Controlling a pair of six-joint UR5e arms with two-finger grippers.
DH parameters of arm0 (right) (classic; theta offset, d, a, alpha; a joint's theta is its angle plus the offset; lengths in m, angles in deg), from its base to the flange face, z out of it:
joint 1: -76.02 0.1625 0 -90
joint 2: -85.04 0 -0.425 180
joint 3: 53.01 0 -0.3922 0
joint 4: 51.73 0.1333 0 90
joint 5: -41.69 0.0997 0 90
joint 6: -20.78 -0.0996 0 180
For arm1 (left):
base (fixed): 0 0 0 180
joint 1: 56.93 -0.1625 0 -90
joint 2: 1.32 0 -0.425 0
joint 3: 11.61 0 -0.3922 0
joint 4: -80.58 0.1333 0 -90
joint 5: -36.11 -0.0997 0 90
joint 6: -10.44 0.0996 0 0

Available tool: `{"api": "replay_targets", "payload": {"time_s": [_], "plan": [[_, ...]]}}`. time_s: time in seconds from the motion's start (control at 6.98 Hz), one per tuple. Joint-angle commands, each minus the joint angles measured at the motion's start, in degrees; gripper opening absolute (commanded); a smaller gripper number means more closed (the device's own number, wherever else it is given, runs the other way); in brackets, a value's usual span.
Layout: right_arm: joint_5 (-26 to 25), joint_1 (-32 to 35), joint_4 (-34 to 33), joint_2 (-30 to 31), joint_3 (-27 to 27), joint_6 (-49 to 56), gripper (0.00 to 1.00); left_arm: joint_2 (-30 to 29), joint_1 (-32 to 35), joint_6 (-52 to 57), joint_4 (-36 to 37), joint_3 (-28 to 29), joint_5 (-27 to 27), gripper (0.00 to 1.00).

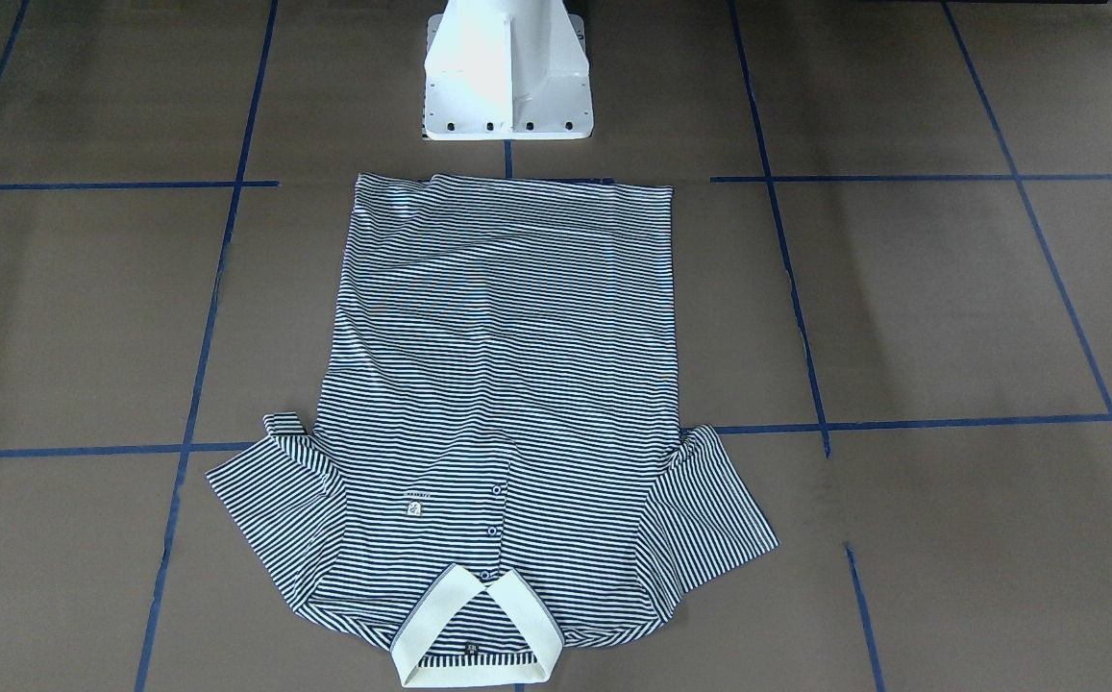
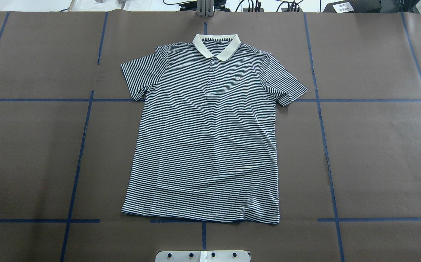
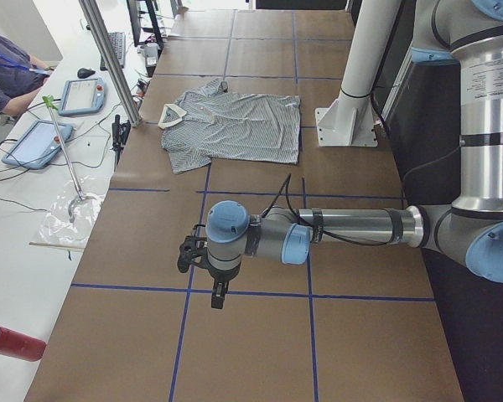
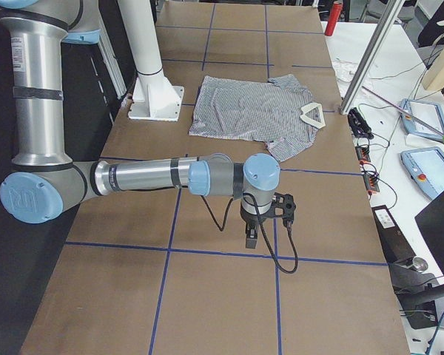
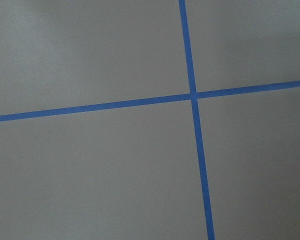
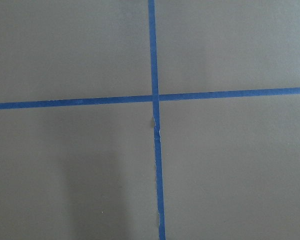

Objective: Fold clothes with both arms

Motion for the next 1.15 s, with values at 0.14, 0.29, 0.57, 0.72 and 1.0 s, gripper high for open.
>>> {"api": "replay_targets", "payload": {"time_s": [0.14, 0.29, 0.57, 0.72, 1.0], "plan": [[2.5, -0.2, 0.3, -0.1, 1.0, -0.6, 1.0, -0.7, -0.1, 0.0, -0.2, -2.1, 0.1, 1.0], [6.7, -0.8, 3.5, -0.3, 0.4, -0.5, 1.0, -1.9, -0.2, 0.0, -0.5, -4.5, 0.2, 1.0], [8.9, -7.1, 13.2, -1.4, 0.0, -5.6, 1.0, -9.0, -0.5, -0.2, -1.4, -2.3, 2.5, 1.0], [8.7, -10.9, 18.0, -5.0, -3.7, -6.1, 1.0, -9.6, -0.6, -0.3, -3.2, 0.3, 2.6, 1.0], [8.5, -14.4, 22.6, -16.4, -15.0, -12.7, 1.0, -8.9, -0.6, 0.3, -12.6, 3.2, 3.7, 1.0]]}}
